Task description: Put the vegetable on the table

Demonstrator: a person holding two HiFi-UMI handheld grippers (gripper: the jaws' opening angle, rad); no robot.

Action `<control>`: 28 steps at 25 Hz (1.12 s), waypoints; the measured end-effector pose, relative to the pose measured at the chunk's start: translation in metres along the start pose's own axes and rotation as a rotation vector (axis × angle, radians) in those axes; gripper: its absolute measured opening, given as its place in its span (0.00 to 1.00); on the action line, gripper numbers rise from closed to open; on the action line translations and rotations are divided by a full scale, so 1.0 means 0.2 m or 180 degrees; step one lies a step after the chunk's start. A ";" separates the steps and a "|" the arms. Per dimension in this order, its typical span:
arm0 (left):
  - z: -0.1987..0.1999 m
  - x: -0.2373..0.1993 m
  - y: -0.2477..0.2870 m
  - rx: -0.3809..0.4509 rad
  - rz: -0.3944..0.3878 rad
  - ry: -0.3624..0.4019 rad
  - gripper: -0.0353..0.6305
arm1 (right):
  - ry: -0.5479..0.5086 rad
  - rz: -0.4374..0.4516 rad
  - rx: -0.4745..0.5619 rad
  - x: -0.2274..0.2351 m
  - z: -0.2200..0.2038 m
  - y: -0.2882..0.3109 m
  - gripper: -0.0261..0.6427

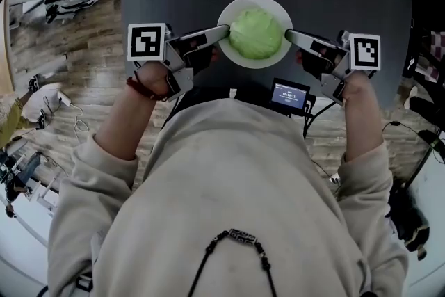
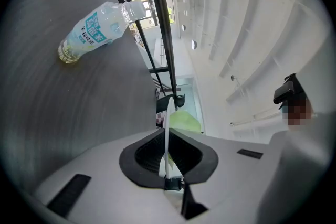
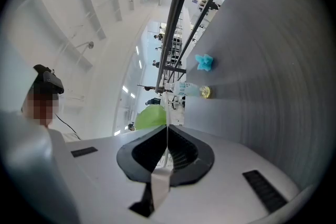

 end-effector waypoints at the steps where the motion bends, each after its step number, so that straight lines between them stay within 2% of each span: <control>1: -0.01 -0.01 0.00 -0.0007 -0.0010 0.0004 0.09 | -0.0003 0.0000 0.0000 0.01 -0.01 0.00 0.08; 12: 0.06 -0.14 0.13 -0.0103 0.0038 0.0027 0.09 | 0.0107 0.0014 0.0016 0.20 0.06 -0.05 0.08; 28: 0.01 -0.34 0.21 -0.0027 -0.0026 -0.0066 0.09 | 0.0175 0.0037 0.0013 0.42 0.01 -0.06 0.08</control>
Point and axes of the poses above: the fingertips, and each gripper's own axes: y forward along the fingers, x to its right, z out of its top, the point moved 4 cm from there along -y, backward along the fingers, and after that the axes turned 1 degree about -y, right-handed, at the moved point
